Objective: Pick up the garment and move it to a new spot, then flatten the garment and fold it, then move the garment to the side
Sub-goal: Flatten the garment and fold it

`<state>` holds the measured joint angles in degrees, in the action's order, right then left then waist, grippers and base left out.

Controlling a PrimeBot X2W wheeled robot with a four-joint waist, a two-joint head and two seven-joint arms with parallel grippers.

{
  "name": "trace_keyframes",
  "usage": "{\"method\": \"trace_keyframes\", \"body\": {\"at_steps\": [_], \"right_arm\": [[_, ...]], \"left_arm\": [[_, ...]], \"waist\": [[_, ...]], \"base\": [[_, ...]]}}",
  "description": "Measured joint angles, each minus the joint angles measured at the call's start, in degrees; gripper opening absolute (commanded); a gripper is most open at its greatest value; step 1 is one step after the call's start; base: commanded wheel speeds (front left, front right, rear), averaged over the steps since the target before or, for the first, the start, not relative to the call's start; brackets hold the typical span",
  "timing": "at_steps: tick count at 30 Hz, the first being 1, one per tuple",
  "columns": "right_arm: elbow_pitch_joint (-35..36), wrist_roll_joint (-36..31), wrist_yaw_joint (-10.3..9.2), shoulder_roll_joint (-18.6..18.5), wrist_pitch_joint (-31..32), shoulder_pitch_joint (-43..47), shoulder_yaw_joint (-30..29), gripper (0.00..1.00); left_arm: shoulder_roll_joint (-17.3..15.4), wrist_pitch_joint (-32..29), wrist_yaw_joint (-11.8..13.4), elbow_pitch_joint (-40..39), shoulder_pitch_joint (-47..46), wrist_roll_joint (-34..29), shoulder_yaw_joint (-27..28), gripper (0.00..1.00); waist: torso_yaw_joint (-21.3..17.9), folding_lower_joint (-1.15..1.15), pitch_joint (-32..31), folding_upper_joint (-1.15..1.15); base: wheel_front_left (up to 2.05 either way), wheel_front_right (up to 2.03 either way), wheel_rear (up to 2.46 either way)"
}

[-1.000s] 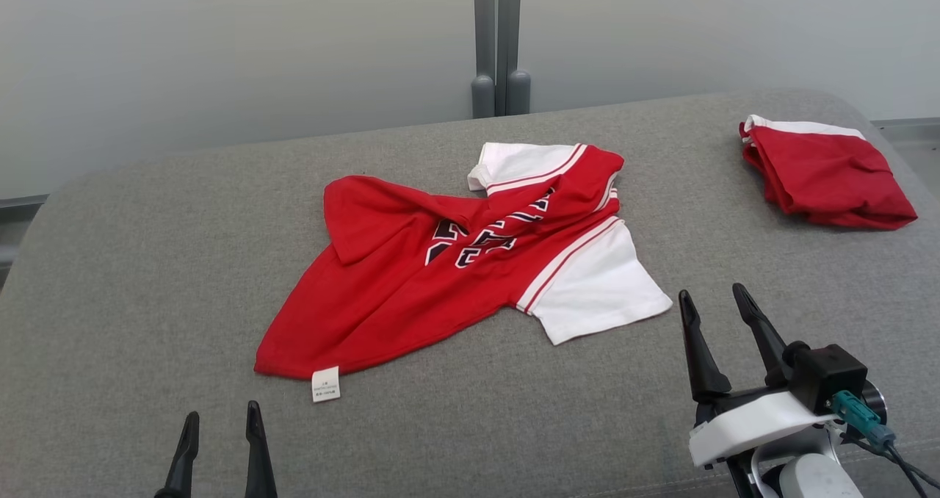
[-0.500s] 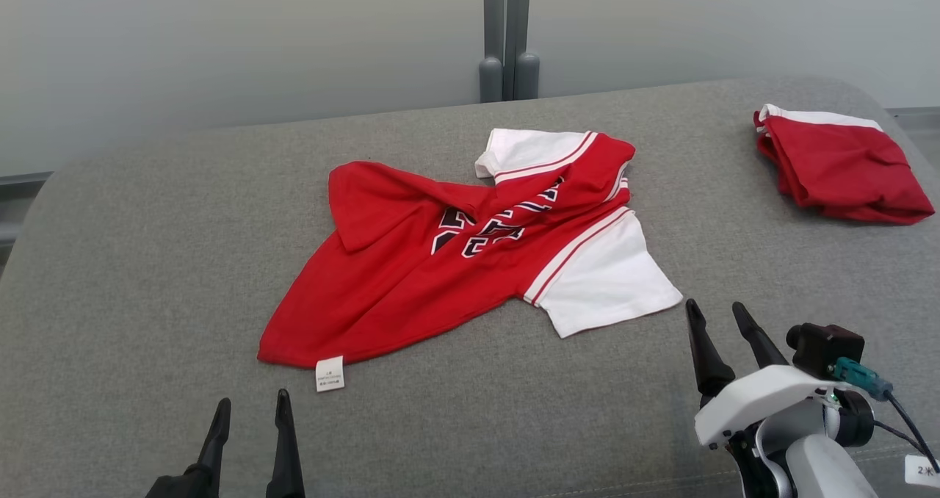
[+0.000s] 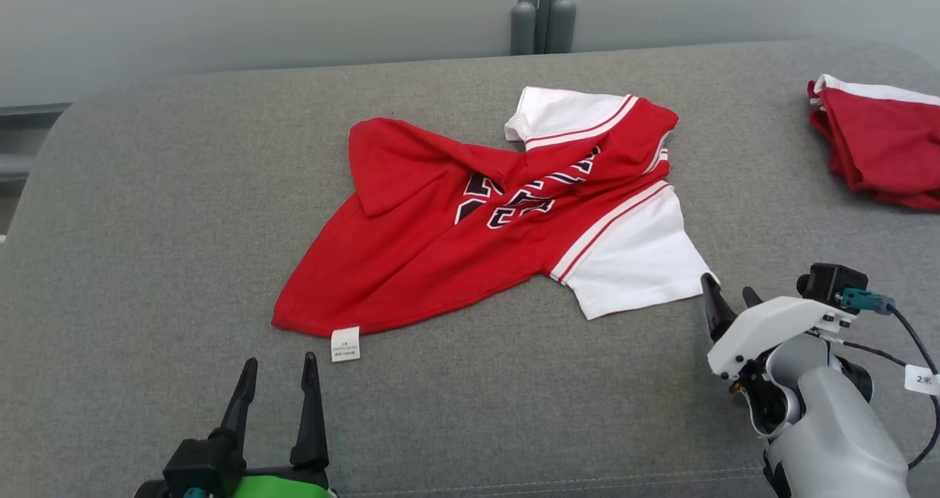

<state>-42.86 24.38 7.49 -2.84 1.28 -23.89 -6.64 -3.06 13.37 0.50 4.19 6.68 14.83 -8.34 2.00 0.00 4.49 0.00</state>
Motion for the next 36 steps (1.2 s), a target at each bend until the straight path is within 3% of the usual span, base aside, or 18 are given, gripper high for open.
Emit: {"method": "trace_keyframes", "body": {"at_steps": [8,14,15,16,17,19,20,21,30,36], "right_arm": [[-10.89,-1.55,0.01,-1.43,-0.38,-6.53,-1.46,1.00],[-15.24,-1.70,0.00,-1.66,-1.42,-10.01,-0.88,1.00],[-15.99,-1.65,0.00,-1.75,-1.74,-10.59,-0.78,0.91],[-16.71,-1.66,0.00,-1.89,-2.00,-11.07,-0.60,0.63],[-17.42,-1.66,0.00,-1.99,-2.36,-11.56,-0.38,0.46],[-18.78,-1.67,-0.01,-2.30,-2.65,-12.40,0.15,0.27],[-19.37,-1.67,-0.02,-2.40,-2.75,-12.81,0.47,0.09],[-19.90,-1.66,-0.02,-2.36,-2.90,-13.10,0.77,0.00],[-22.04,1.42,0.00,-2.24,-5.75,-14.44,2.26,0.00],[-19.36,4.56,0.00,-2.40,-6.35,-13.70,5.49,0.00]], "left_arm": [[0.02,0.60,0.03,0.69,-1.94,0.00,-0.68,1.00],[0.02,0.85,0.02,1.34,-2.79,-0.05,-0.80,1.00],[0.02,0.90,0.03,1.41,-2.88,-0.05,-0.81,1.00],[0.02,0.91,0.03,1.43,-2.96,-0.05,-0.82,1.00],[0.02,0.92,0.03,1.47,-3.04,-0.07,-0.83,1.00],[0.01,1.18,0.03,1.62,-3.30,-0.07,-0.85,1.00],[0.01,1.18,0.03,1.67,-3.41,-0.07,-0.85,1.00],[0.01,1.19,0.04,1.74,-3.49,-0.07,-0.85,1.00],[0.02,1.05,-0.82,2.78,-3.96,1.08,-1.29,1.00],[0.08,-1.59,-1.59,7.05,-8.42,6.11,-1.18,1.00]], "waist": [[2.50,0.00,3.01,0.00],[3.86,0.00,4.30,0.00],[4.08,0.00,4.46,0.00],[4.28,0.00,4.62,0.00],[4.46,0.00,4.76,0.00],[4.78,0.00,4.95,0.00],[4.90,0.00,5.00,0.00],[5.00,0.00,5.02,0.00],[4.45,0.00,4.64,0.00],[3.20,0.00,4.54,0.00]], "base": [[0.00,0.00,0.00],[0.00,0.00,0.00],[0.00,0.00,0.00],[0.00,0.00,0.00],[0.00,0.00,0.00],[0.00,0.00,0.00],[0.00,0.00,0.00],[0.00,0.00,0.00],[0.00,0.00,0.00],[0.00,0.00,0.00]]}}
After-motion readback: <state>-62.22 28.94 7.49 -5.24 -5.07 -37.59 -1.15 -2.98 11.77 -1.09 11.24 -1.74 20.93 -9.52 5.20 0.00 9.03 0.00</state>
